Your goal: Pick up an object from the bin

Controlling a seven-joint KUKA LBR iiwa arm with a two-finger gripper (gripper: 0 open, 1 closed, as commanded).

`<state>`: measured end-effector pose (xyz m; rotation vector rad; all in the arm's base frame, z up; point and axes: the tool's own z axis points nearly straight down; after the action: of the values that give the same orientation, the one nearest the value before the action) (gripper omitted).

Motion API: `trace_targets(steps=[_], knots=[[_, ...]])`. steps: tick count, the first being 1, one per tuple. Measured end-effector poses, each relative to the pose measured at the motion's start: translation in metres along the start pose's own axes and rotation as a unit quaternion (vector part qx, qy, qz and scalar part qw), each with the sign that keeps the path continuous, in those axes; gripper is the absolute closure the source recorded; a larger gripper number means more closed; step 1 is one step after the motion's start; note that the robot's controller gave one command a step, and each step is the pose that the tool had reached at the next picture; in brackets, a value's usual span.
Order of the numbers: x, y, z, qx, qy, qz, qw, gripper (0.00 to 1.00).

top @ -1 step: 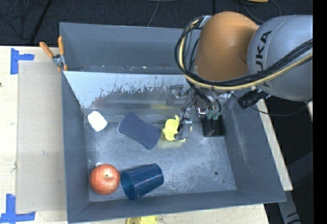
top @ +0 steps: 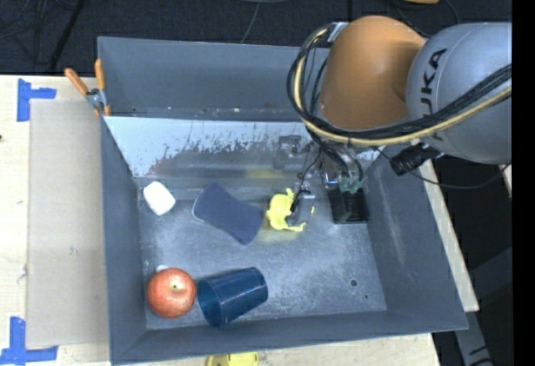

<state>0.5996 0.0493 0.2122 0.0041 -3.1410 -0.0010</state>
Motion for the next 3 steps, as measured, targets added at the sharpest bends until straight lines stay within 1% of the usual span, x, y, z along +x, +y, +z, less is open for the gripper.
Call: trace_targets(steps=[1,2,3], knots=[[-0.004,-0.010,0.052,0.000,-0.0032,-0.009,1.0000,0.00],[-0.002,-0.036,0.079,0.000,0.0024,-0.028,0.9996,0.00],[-0.015,-0.034,0.110,0.000,-0.0021,-0.008,1.0000,0.00]])
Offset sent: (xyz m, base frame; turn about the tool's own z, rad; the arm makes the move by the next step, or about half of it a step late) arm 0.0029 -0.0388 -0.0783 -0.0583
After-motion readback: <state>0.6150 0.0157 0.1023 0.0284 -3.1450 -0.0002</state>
